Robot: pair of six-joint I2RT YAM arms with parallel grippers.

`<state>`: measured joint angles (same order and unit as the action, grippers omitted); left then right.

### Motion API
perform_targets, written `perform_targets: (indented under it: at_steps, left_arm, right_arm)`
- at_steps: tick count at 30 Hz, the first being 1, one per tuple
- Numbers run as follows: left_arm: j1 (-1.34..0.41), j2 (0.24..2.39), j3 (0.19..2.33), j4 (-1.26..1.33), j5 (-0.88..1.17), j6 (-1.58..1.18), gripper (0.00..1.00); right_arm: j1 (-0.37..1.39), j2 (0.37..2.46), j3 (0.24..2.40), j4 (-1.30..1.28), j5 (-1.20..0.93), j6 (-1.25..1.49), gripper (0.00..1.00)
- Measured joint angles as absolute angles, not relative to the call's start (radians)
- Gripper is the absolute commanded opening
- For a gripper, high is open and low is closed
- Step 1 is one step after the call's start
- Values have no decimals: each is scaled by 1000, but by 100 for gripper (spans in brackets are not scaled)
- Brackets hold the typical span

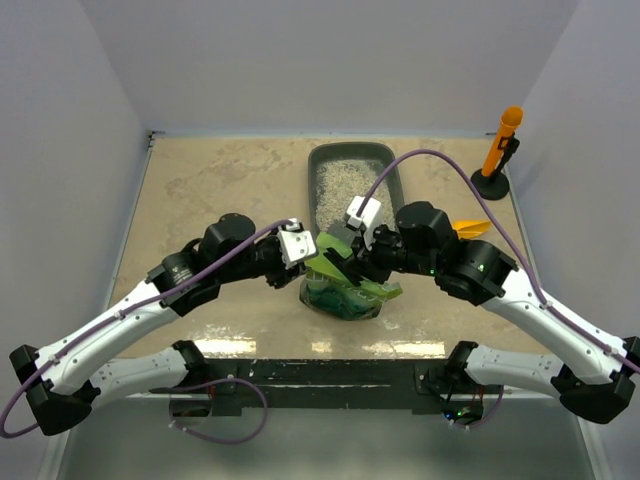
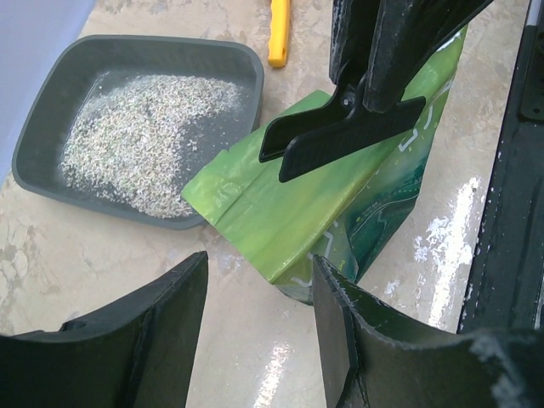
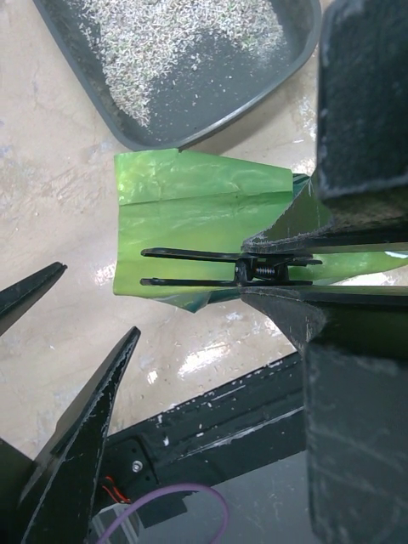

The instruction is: Fill the litter box with clean litter

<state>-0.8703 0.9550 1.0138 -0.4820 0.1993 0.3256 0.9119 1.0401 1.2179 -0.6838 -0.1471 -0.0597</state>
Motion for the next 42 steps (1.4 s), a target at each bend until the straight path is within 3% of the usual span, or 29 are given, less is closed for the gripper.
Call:
perform_targets:
  at_steps: [13, 27, 37, 38, 40, 41, 42]
  left_arm:
    - [-870, 955, 1000, -474, 208, 329, 57]
    - [-870, 989, 886, -417, 417, 500, 64]
    - [-870, 1072, 862, -330, 438, 547, 64]
    - [-870, 1087, 862, -324, 438, 547, 61]
    - [-870, 1113, 862, -313, 437, 548, 44]
    - [-870, 1125, 862, -309, 434, 550, 33]
    - [-869, 1132, 863, -305, 432, 550, 9]
  right_arm:
    - [925, 1033, 1196, -680, -148, -46, 0]
    - [931, 1021, 1187, -688, -111, -45, 0]
    - [931, 982, 1185, -698, -96, -45, 0]
    - [931, 978, 1183, -698, -97, -45, 0]
    - [931, 973, 1176, -697, -99, -45, 0]
    - [931, 973, 1172, -697, -100, -45, 0]
    - [931, 973, 1169, -697, -102, -45, 0]
